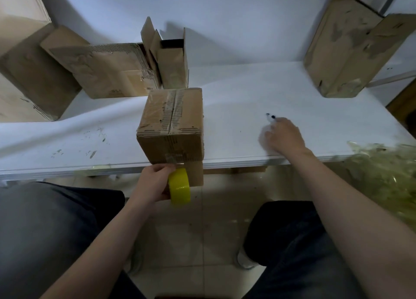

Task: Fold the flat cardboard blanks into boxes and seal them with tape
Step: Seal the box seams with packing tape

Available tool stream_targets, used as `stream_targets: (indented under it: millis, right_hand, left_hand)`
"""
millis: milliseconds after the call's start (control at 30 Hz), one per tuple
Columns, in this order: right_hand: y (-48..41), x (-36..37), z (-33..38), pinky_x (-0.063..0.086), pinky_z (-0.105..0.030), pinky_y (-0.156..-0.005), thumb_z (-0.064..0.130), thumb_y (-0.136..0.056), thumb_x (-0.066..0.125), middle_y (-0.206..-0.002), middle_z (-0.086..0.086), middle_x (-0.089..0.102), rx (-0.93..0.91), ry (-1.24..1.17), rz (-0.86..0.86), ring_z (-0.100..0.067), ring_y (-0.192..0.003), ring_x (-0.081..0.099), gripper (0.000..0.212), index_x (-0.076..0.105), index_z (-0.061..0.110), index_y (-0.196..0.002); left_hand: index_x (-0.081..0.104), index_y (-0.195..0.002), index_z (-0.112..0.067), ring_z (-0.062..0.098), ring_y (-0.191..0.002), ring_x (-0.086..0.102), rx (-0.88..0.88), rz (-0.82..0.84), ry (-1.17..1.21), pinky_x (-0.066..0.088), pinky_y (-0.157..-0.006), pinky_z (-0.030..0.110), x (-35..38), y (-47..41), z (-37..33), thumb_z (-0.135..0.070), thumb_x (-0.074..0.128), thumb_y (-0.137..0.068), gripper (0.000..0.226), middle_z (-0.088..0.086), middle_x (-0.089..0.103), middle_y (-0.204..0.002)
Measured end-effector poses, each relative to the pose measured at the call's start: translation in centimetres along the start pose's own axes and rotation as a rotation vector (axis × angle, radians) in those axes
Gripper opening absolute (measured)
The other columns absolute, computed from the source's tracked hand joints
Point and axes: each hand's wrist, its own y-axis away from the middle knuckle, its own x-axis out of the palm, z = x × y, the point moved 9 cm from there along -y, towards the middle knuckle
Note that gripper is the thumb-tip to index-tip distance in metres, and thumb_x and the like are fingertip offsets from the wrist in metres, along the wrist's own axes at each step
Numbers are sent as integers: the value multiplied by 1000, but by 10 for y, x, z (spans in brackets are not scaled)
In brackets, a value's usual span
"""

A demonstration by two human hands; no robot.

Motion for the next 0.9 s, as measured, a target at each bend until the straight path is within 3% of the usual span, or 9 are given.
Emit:
stream_targets:
  millis: [167,233,300,400,500,600,667,800,900]
  right_hand:
    - [47,14,70,16,-53,-119,32,-101,50,-125,2,67,-388,154,47,-23,-129,51,29,75,22,-112]
    - [65,12,89,28,-46,-114,35,-99,56,-114,0,71,-474,113,-1,-24,-127,52,26,78,22,-103]
    - [70,5,96,45,-39,-95,36,-97,61,-99,-2,73,-476,53,-63,-24,-116,55,24,80,22,-97]
    - [66,2,96,47,-33,-80,39,-95,67,-104,1,67,-395,-44,-88,-23,-112,51,22,76,23,-107]
    - [57,18,88,48,-36,-86,53,-90,68,-122,-1,59,-257,23,4,-26,-120,45,46,68,22,-124]
    - [51,26,79,47,-33,-79,48,-89,71,-117,-1,61,-159,-64,25,-25,-117,48,39,69,22,-119]
    - [52,16,82,43,-27,-66,43,-90,72,-103,2,66,-146,-199,-19,-20,-101,59,28,67,23,-108]
    - [73,-25,124,45,-12,-64,40,-91,72,-97,9,64,-287,-556,-145,-8,-79,63,25,62,26,-108]
    - [108,-50,178,56,-23,-80,36,-92,71,-102,8,68,-609,-567,-223,-6,-78,61,24,67,26,-114]
  left_hand:
    - [64,-123,-15,30,-96,65,-16,-47,-18,58,-81,47,-6,-6,5,-40,64,-97,36,8,64,-109]
    - [66,-123,-17,32,-97,65,-11,-67,-19,56,-89,51,-9,-4,6,-46,65,-95,41,8,65,-109]
    - [67,-121,-17,31,-96,65,-14,-60,-13,56,-89,50,-9,-3,8,-46,66,-94,40,7,66,-108]
    - [63,-113,-18,26,-86,64,-15,-55,4,55,-84,44,-9,-2,10,-41,63,-98,27,2,63,-96]
    - [62,-111,-22,30,-91,65,-4,-49,-13,56,-90,50,-8,-4,9,-42,64,-97,24,4,65,-100]
    - [69,-106,-22,34,-98,67,13,-37,-28,56,-92,56,-8,-9,11,-45,67,-94,26,8,69,-107]
    - [70,-98,-23,33,-95,68,9,-17,-24,56,-92,55,-7,-11,13,-43,67,-94,20,6,70,-103]
    - [63,-84,-29,18,-80,63,12,32,-11,54,-77,38,-3,-15,16,-35,64,-98,15,-4,63,-89]
    - [64,-86,-30,16,-81,59,27,47,-27,52,-77,38,-1,-16,14,-36,64,-98,14,-6,60,-91]
